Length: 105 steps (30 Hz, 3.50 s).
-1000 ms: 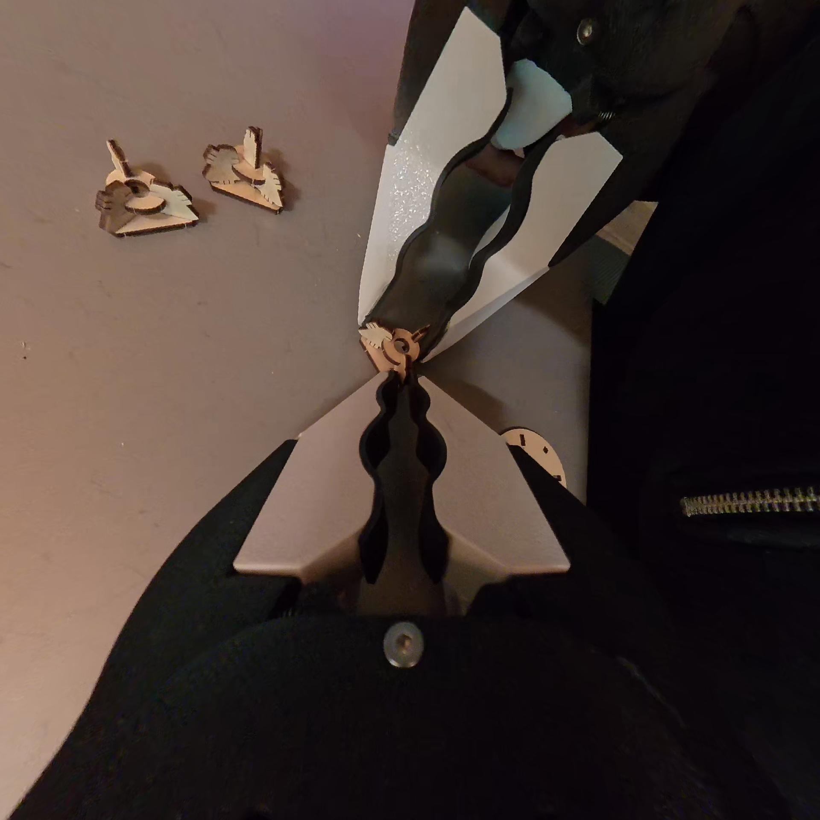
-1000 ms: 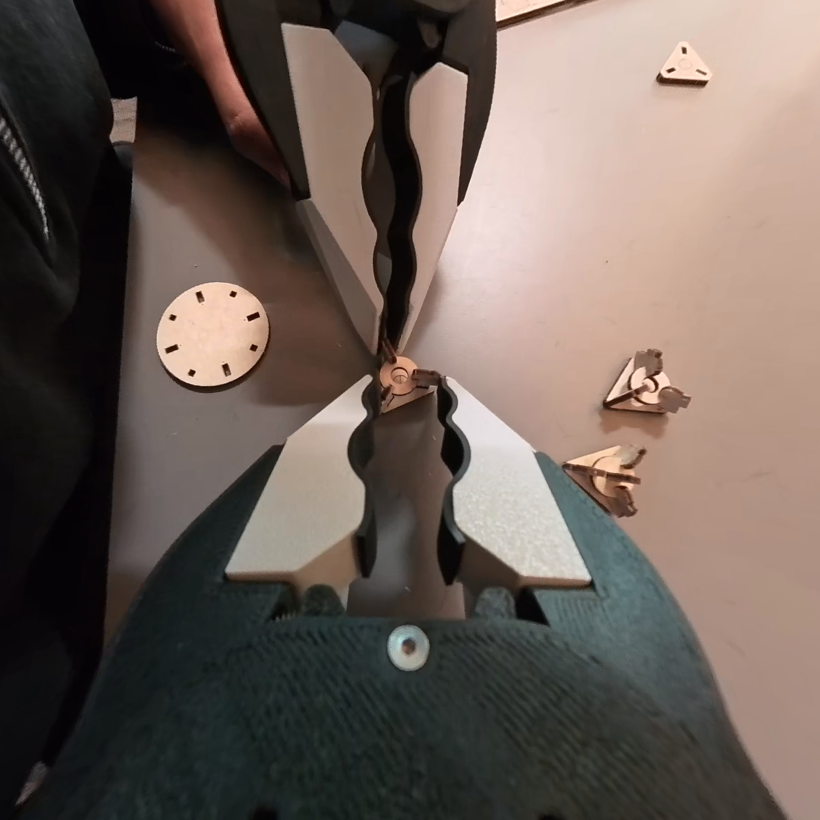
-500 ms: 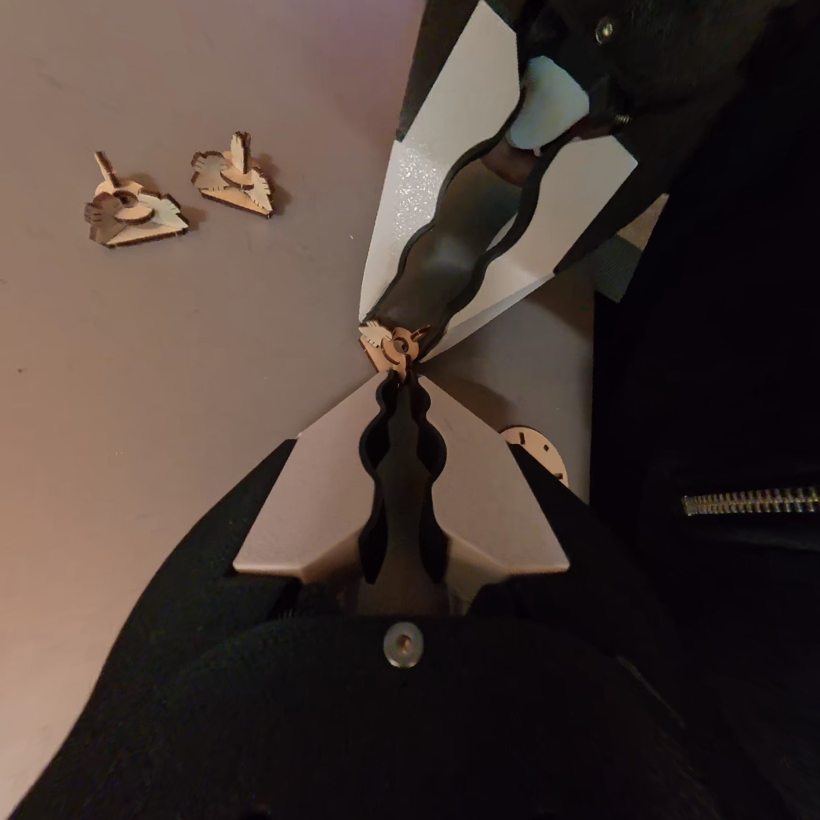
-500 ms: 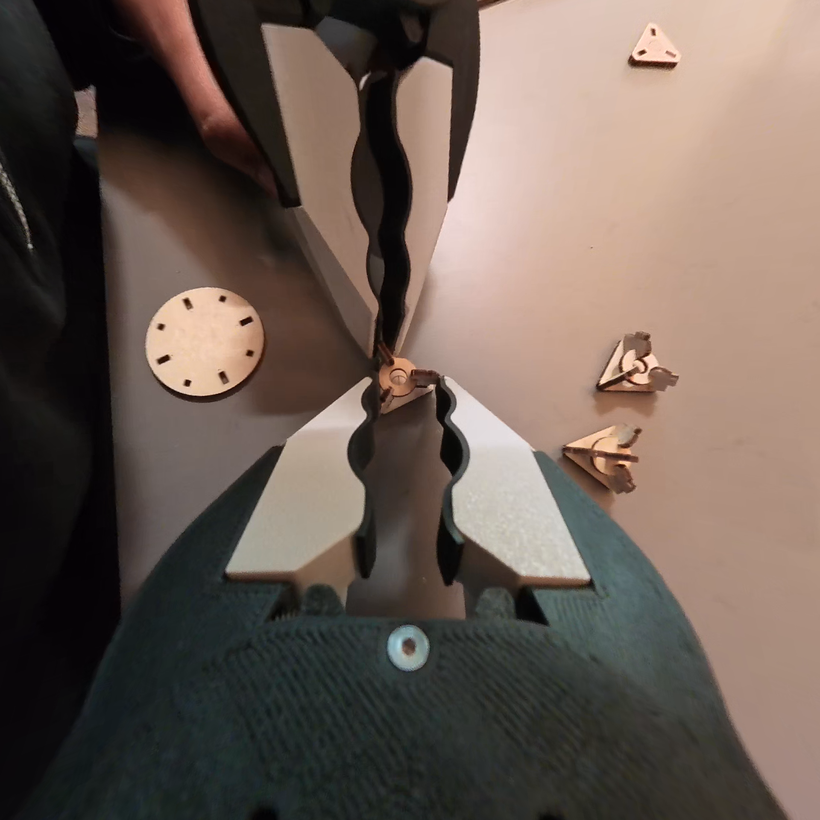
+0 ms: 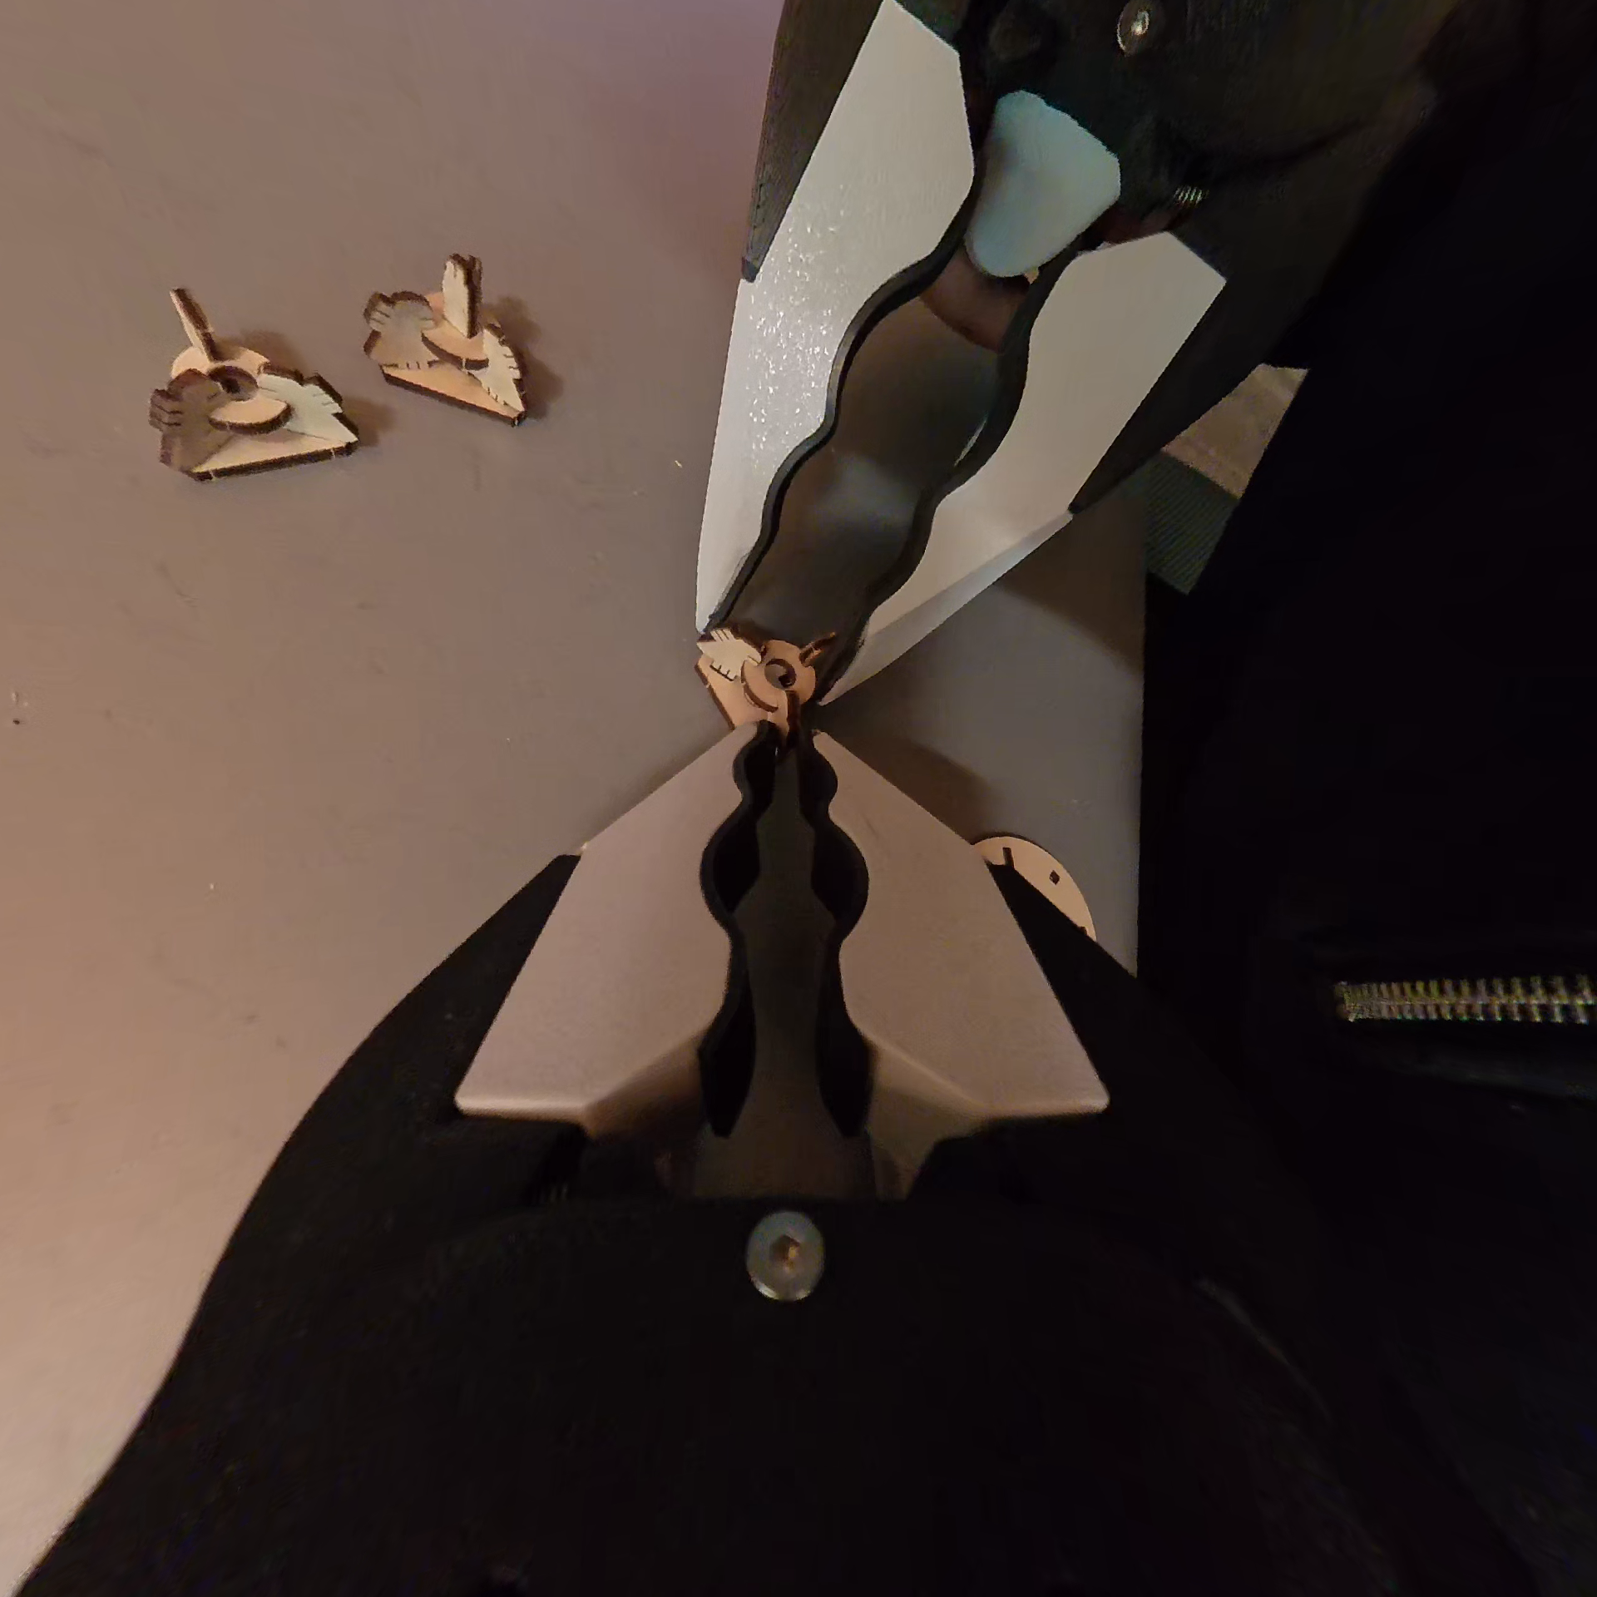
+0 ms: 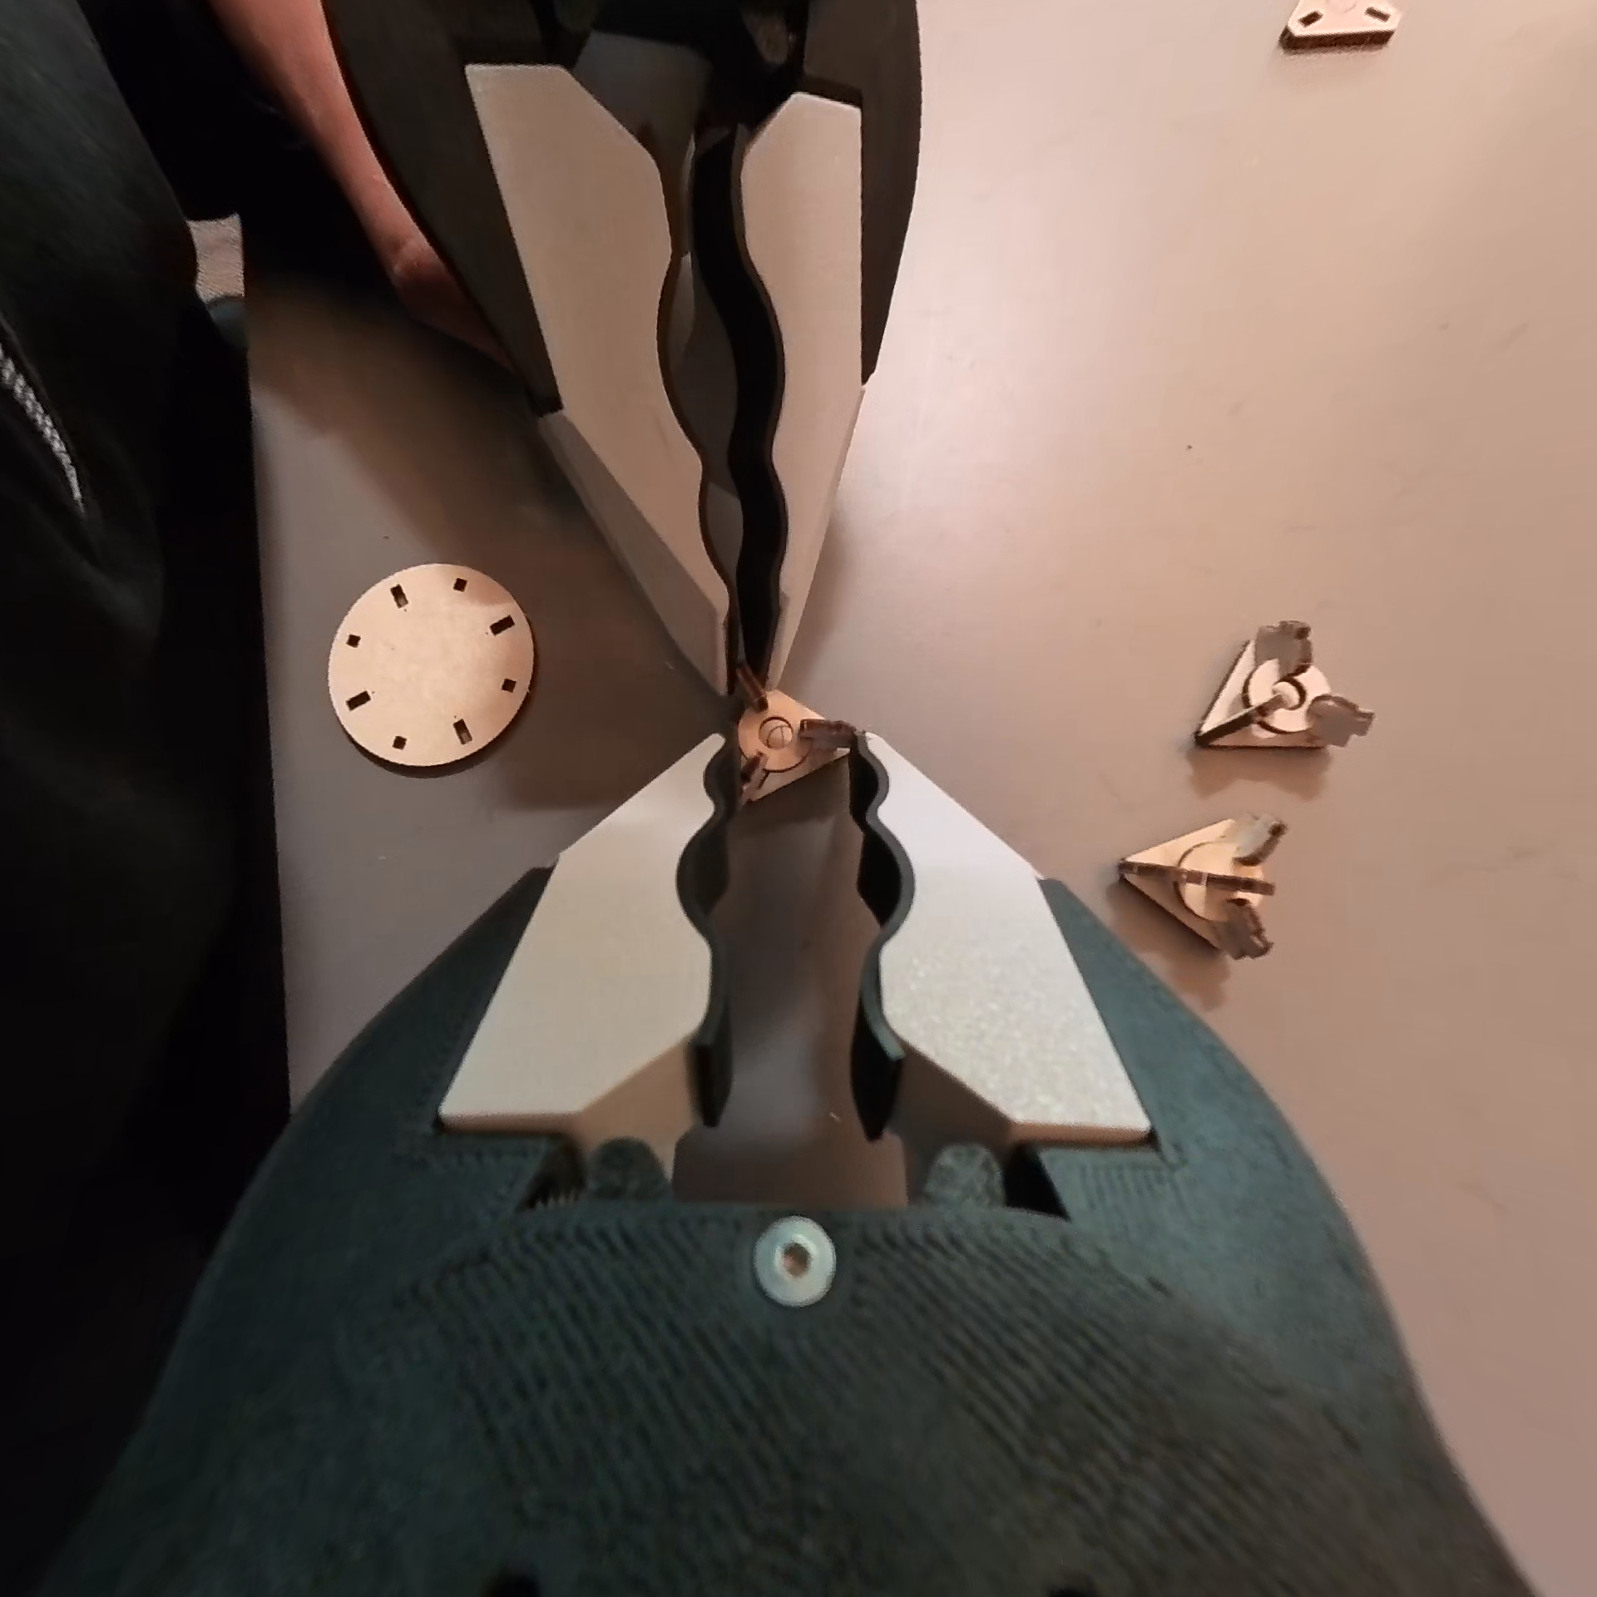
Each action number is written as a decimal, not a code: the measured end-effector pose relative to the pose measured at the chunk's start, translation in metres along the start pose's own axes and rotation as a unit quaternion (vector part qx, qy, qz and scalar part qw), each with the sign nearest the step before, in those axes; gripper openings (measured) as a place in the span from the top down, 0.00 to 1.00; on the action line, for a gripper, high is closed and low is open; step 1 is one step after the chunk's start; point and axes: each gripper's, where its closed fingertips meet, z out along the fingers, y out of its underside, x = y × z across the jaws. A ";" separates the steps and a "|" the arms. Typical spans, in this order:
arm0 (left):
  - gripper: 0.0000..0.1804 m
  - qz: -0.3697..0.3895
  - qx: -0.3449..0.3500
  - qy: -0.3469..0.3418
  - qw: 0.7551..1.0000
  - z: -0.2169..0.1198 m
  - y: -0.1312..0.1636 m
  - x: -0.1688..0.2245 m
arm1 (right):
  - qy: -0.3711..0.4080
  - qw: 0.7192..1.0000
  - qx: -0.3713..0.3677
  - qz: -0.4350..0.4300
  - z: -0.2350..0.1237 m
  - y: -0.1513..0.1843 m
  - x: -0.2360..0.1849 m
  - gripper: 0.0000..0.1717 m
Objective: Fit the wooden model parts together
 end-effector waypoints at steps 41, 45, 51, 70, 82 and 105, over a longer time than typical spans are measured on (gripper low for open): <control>0.98 0.012 -0.006 0.005 1.000 0.001 0.002 0.003 | -0.057 0.997 -0.028 -0.041 0.002 0.001 -0.003 0.86; 0.97 0.007 -0.007 0.010 1.000 0.001 0.002 0.003 | -0.060 0.997 -0.033 -0.044 0.003 0.001 -0.003 0.86; 0.97 0.021 -0.009 -0.002 1.000 0.001 0.003 0.003 | -0.058 0.996 -0.039 -0.052 0.003 0.002 -0.003 0.86; 0.97 0.021 -0.007 -0.018 1.000 0.001 0.003 0.002 | -0.014 0.999 0.020 0.039 -0.014 -0.001 -0.008 0.86; 0.97 0.034 -0.008 -0.042 0.999 0.002 0.002 0.001 | 0.029 0.999 -0.010 0.042 -0.007 0.013 -0.016 0.99; 0.98 0.004 -0.099 -0.062 0.993 0.005 -0.004 -0.011 | 0.011 0.997 -0.008 0.078 0.002 0.007 -0.024 1.00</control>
